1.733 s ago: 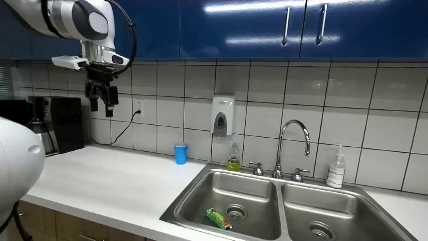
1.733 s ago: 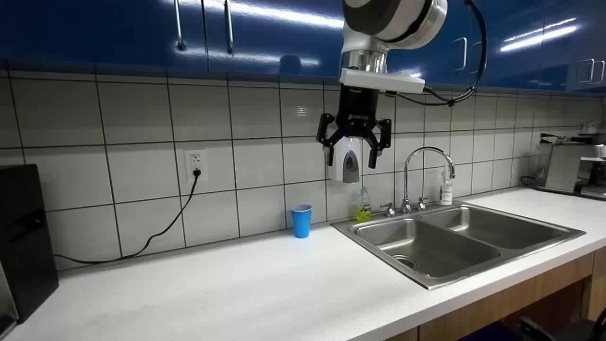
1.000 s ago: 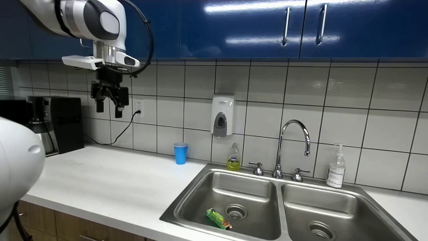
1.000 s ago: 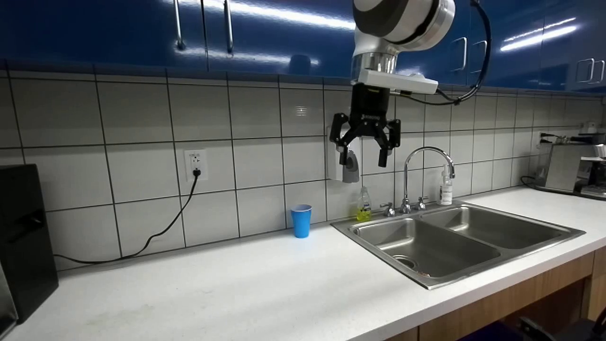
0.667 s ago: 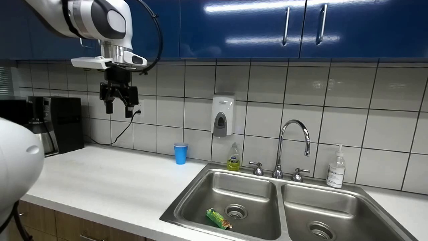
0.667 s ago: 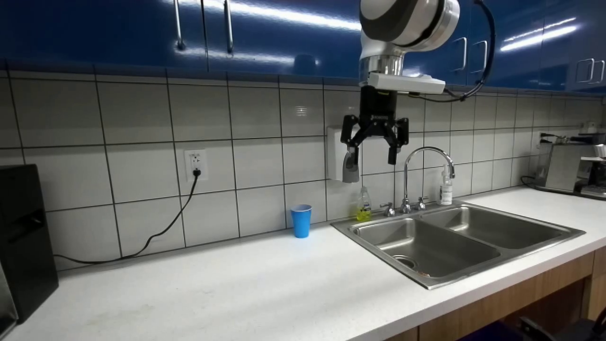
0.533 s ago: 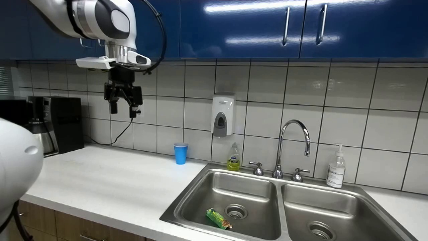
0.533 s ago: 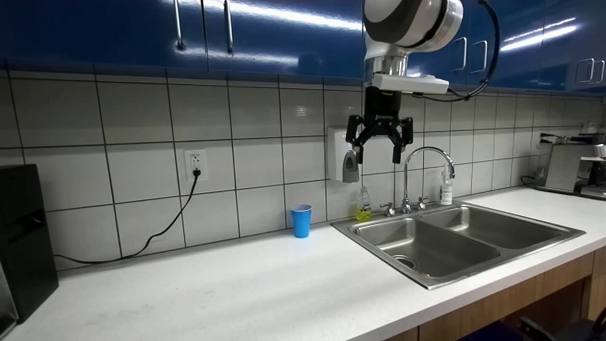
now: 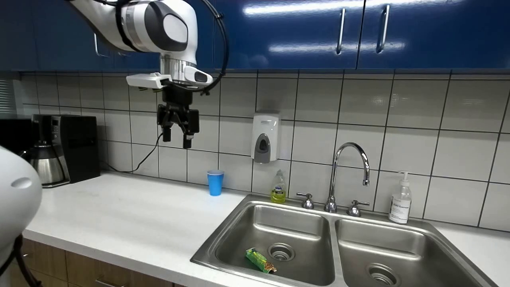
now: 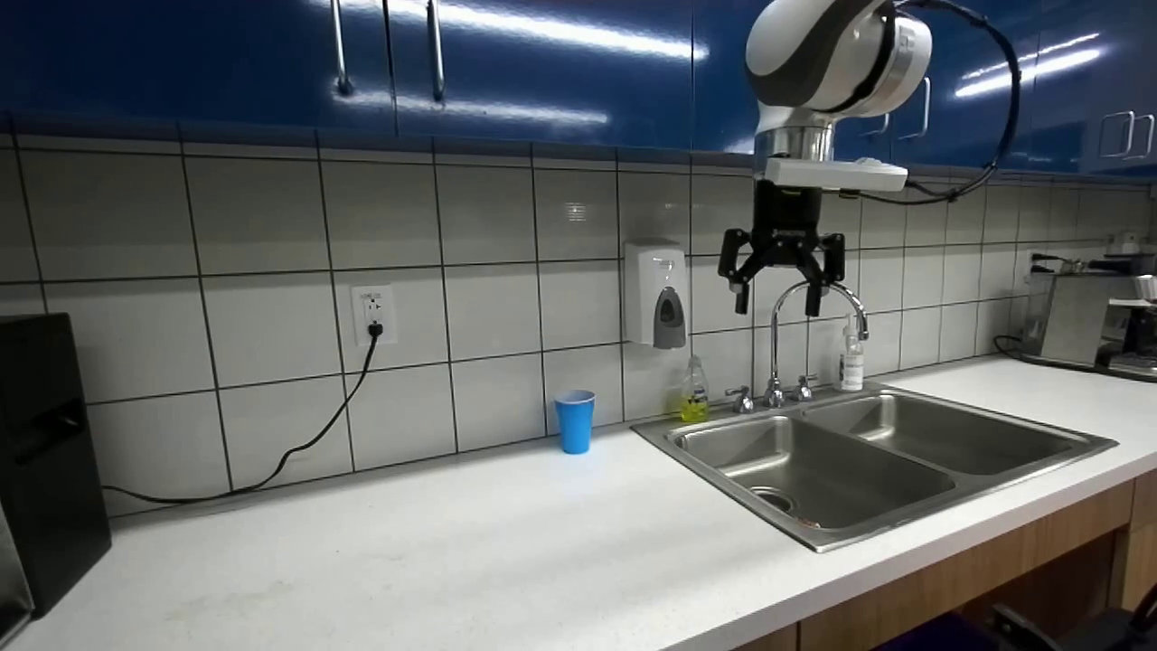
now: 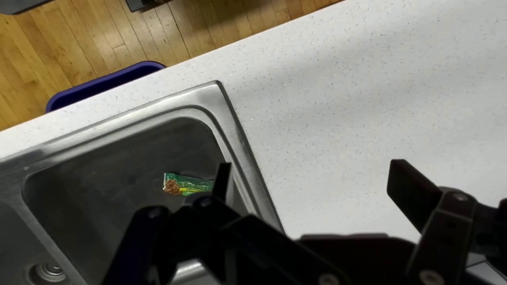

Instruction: Remove the green packet out of the sink

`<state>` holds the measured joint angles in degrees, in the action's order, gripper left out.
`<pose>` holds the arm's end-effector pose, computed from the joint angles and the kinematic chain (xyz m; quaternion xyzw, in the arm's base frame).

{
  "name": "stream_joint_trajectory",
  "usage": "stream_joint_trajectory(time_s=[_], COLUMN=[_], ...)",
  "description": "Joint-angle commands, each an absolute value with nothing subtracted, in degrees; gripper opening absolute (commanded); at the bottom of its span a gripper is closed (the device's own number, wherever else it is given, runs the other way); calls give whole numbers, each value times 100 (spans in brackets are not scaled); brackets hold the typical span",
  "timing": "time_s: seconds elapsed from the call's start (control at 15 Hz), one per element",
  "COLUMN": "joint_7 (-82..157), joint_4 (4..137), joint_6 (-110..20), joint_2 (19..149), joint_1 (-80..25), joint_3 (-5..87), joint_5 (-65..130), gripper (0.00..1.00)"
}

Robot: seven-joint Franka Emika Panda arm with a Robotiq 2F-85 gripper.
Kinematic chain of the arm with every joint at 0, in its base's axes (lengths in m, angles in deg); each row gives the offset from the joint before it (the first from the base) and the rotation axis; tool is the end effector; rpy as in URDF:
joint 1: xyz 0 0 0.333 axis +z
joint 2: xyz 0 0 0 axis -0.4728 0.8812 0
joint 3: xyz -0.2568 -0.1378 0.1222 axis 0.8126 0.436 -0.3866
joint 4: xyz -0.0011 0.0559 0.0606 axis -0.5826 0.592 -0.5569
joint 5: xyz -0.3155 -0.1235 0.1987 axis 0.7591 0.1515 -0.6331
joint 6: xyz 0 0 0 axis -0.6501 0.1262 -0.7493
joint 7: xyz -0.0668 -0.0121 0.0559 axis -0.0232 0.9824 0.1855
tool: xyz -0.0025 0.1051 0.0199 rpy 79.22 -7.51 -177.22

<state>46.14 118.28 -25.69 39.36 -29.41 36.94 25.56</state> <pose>0.4044 -0.0028 0.4787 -0.9895 0.1394 -0.0192 0.0327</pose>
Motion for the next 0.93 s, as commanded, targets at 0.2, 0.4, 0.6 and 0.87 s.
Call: stream_joint_trajectory(time_s=[0.2, 0.4, 0.6, 0.87], joint_7=[4250, 4168, 4099, 4066], joint_4=[11674, 11513, 11223, 10739], joint_6=[-3236, -3735, -4109, -4409], joint_2=[4835, 5469, 6198, 7119], joint_1=[-3364, -3413, -3418, -3430], joint_3=[4165, 4330, 4438, 4495], joint_5=[2571, 2510, 2473, 2439], gripper=[100, 100, 100, 100])
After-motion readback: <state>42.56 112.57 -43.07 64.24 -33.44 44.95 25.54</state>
